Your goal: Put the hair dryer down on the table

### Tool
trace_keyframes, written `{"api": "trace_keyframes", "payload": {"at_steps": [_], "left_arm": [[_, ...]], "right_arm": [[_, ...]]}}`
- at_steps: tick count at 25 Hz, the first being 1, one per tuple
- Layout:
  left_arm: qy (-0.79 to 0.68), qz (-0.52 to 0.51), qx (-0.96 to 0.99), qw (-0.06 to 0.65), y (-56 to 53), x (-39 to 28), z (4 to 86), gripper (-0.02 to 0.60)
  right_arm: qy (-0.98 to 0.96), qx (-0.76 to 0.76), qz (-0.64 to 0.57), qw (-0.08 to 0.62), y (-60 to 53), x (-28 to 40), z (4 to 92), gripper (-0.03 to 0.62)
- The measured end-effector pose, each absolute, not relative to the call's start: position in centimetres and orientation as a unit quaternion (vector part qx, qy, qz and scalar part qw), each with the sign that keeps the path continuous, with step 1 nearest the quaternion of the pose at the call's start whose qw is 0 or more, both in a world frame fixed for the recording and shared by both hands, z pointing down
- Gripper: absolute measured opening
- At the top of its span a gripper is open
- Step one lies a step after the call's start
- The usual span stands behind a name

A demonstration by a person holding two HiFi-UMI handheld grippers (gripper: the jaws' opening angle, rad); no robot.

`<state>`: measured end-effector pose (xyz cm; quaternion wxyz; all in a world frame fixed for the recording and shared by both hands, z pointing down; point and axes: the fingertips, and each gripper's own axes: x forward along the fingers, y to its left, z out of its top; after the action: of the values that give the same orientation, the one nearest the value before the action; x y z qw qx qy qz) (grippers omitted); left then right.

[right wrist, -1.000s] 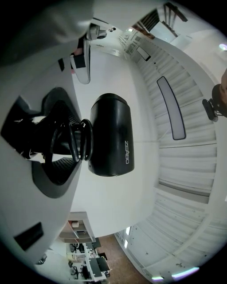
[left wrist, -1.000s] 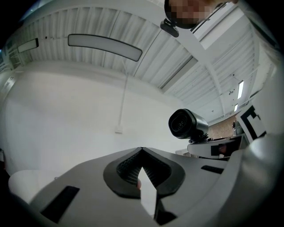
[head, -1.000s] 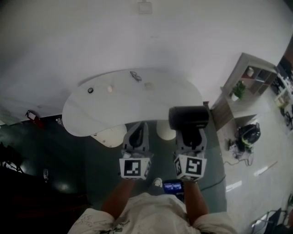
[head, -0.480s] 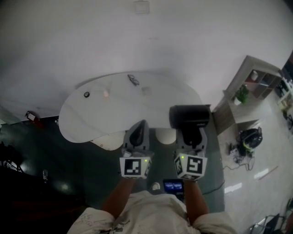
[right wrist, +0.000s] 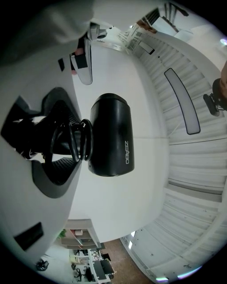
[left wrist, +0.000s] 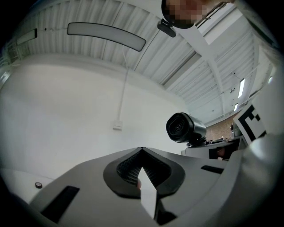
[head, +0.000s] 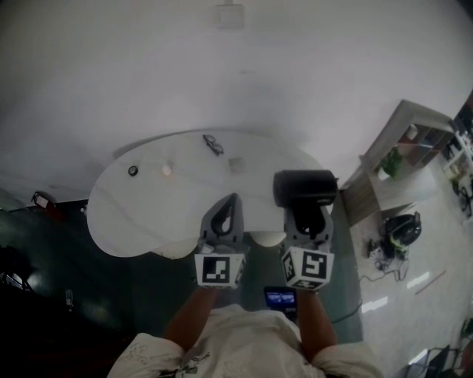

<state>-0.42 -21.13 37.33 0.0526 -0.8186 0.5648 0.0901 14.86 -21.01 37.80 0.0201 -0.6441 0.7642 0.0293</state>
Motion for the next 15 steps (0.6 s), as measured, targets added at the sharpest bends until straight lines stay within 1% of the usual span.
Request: {"api": "trace_keyframes", "payload": {"at_steps": [7,15], "left_arm": [[0.549,0.084,-0.83,0.045,-28.5,-2.7,37.4,-0.003],[0.531,0.09,-0.842,0.045,-34.0,-4.5,37.7,-0.003]], "right_arm": [[0.755,-0.655,0.014,0.01,-28.0,12.6,37.9,0.235],[0.739,-0.673,0.003,-0.012,-33.2,10.9,39.5,0.235]]}}
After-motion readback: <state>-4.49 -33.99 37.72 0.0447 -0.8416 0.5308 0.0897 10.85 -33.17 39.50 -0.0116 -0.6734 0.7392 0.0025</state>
